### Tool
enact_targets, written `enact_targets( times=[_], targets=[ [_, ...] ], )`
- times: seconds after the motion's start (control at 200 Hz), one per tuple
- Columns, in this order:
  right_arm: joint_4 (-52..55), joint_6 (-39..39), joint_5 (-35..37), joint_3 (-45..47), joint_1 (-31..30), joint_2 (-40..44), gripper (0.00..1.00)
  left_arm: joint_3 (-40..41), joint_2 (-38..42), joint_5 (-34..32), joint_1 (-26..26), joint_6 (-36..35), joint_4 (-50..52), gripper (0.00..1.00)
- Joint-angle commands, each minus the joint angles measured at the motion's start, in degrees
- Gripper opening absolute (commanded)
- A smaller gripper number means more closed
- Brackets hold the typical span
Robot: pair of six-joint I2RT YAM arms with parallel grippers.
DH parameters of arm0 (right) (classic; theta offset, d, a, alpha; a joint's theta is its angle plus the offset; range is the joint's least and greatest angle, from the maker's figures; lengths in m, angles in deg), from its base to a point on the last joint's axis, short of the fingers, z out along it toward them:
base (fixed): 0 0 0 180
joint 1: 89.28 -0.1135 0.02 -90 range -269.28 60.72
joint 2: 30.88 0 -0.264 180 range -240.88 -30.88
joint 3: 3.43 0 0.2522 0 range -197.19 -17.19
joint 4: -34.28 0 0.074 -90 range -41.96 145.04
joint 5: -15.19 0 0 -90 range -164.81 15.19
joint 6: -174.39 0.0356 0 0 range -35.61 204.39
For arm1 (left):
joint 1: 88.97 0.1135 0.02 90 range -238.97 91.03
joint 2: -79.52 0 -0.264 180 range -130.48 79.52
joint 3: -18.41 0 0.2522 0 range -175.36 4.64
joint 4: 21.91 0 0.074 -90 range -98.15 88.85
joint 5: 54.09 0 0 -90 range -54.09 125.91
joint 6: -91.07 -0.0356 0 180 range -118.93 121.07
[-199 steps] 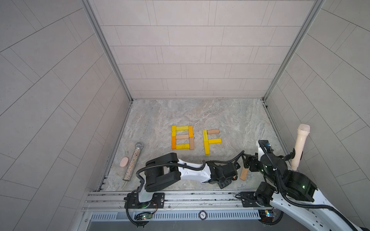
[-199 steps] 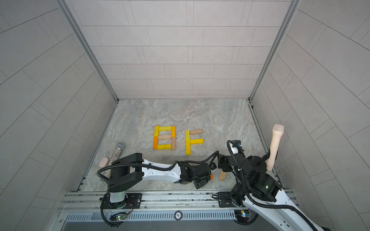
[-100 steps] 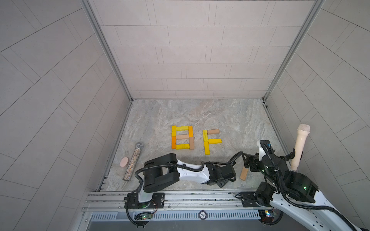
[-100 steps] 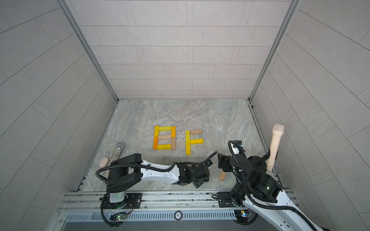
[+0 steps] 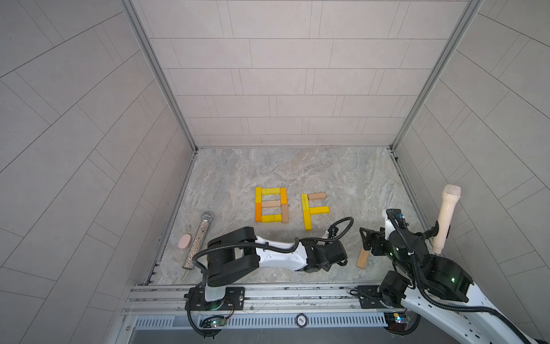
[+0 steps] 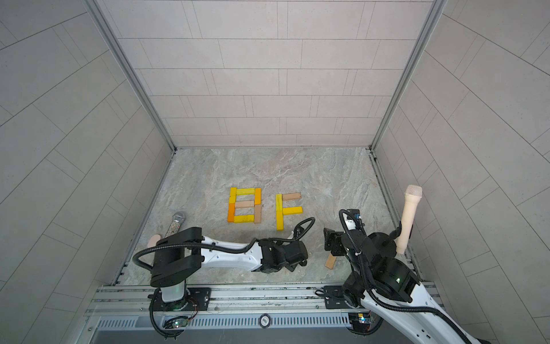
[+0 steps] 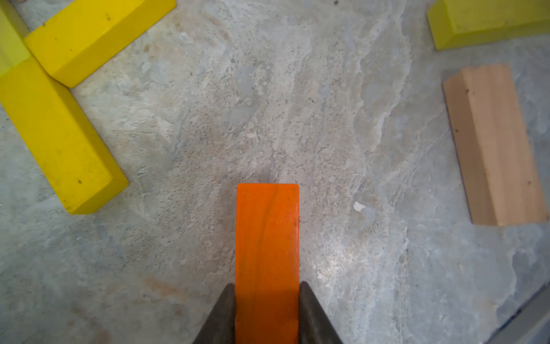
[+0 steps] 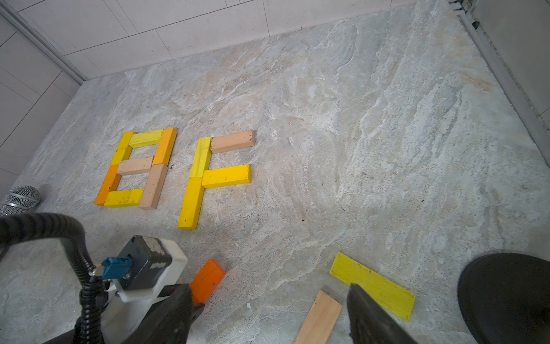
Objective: Assemble the number 8 with building blocks
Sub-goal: Adjust the building block at the center of the board.
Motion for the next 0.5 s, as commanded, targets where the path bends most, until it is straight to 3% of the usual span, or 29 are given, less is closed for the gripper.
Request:
enact_targets(
  times=[0.0, 0.495],
  targets=[
    [0.9, 1.7, 1.4, 0.2, 0.1, 0.3, 0.82, -3.7, -0.7, -2.8, 0.4, 8.0, 2.5, 0.17],
    [2.0, 3.5, 3.0, 0.1, 0.1, -0.1, 0.81, -10.4, -7.7, -3.4, 1.2, 21.9, 6.9, 0.19]
  ],
)
